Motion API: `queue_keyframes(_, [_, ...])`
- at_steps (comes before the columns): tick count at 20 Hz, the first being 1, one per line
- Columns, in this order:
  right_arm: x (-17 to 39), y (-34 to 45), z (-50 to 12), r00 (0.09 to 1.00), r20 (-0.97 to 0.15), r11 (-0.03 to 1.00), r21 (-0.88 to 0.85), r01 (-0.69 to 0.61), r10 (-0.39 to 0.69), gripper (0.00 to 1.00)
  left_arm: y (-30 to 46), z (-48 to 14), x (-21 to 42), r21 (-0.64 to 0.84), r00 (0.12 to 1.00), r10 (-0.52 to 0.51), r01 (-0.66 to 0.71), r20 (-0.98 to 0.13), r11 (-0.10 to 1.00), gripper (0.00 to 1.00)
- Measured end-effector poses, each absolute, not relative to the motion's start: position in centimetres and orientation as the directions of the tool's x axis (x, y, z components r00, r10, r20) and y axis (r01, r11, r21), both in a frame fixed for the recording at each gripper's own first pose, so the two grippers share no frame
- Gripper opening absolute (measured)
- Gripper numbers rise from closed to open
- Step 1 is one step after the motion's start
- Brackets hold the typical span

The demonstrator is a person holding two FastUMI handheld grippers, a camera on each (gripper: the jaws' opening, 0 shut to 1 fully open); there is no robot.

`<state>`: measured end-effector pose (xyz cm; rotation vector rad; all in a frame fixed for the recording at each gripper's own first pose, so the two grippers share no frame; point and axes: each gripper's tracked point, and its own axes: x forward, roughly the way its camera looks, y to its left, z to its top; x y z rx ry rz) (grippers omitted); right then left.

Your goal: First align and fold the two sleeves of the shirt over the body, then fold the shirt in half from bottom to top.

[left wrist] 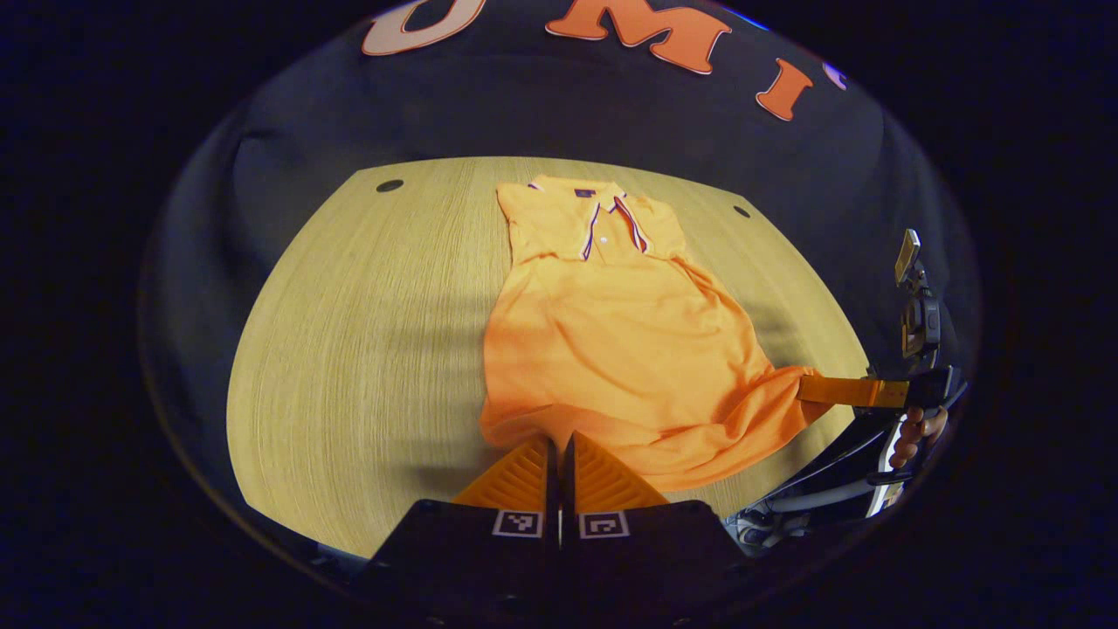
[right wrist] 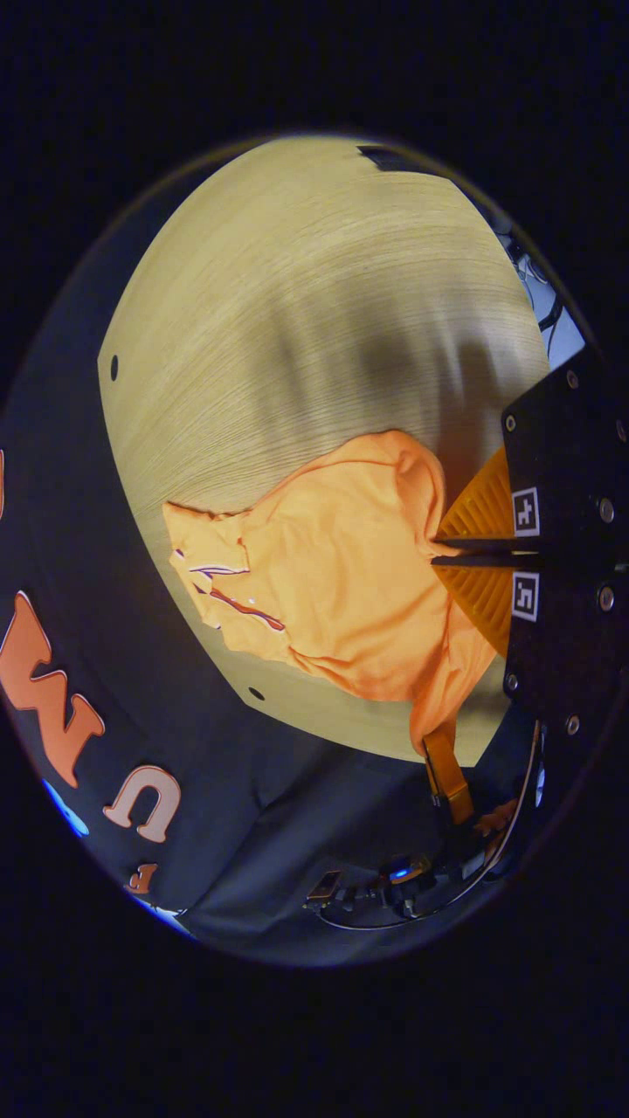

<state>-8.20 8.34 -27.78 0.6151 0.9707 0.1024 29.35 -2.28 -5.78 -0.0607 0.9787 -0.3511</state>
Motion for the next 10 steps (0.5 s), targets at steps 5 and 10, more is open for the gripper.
queue_keyframes(5, [-3.0, 7.1, -24.5, 0.636, -0.714, 0.869, 0.476, 0.136, 0.292, 0.01, -3.5, -3.0, 34.8, -0.206, 0.549, -0.343, 0.298, -0.762, 0.932, 0.01])
queue_keyframes(10, [2.5, 5.9, -23.0, 0.659, -0.703, 0.881, 0.455, 0.13, 0.266, 0.01, -4.9, -1.1, 41.1, -0.199, 0.583, -0.363, 0.327, -0.727, 0.924, 0.01])
